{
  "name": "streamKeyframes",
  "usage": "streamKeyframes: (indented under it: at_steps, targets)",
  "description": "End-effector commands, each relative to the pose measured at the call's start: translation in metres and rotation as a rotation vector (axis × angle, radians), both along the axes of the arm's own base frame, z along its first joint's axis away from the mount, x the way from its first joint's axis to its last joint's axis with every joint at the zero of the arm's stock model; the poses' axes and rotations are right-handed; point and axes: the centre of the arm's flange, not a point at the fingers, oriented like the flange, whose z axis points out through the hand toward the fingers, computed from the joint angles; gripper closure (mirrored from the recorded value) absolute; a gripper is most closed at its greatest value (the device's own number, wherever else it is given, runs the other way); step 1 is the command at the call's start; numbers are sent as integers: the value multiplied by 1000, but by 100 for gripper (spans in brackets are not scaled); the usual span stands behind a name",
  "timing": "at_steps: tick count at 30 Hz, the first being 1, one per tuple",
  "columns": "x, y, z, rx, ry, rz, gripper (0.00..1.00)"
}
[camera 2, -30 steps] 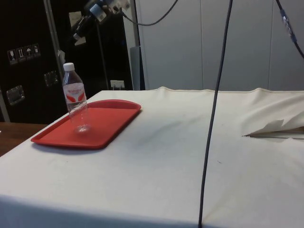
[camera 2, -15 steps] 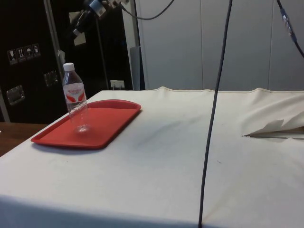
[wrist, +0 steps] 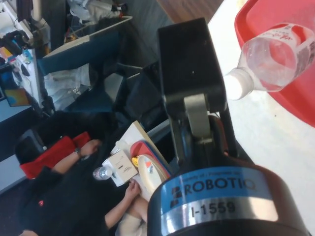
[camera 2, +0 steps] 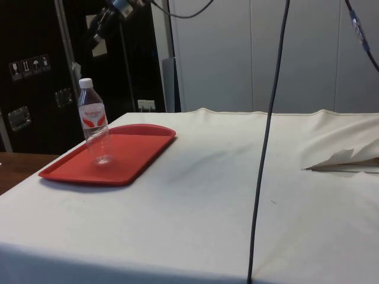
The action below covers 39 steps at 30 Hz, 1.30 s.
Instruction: Place the bottle upright on the tray.
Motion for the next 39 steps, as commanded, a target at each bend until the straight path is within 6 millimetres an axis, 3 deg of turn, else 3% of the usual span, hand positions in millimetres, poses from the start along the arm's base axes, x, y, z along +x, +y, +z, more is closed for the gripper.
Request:
streamKeyframes:
  at_steps: [1,39]
  targets:
    - [0,-2,2,-23,3,-7,0]
    - [2,-11,14,-203,6,22,0]
